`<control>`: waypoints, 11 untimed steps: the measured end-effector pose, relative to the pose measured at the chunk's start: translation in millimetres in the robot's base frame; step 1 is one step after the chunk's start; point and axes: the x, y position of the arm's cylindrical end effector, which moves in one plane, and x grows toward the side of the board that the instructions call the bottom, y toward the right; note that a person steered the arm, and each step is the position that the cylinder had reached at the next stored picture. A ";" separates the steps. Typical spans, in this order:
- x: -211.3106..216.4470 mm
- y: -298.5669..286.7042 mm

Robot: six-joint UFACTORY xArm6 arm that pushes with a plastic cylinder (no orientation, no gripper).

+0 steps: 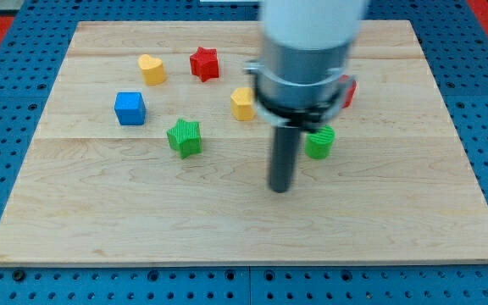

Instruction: Push the green star towards the center

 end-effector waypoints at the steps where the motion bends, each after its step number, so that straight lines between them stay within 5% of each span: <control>1: -1.6 -72.5; 3: -61.2 -140.8; 8: -92.6 -81.6; 11: -74.6 -56.1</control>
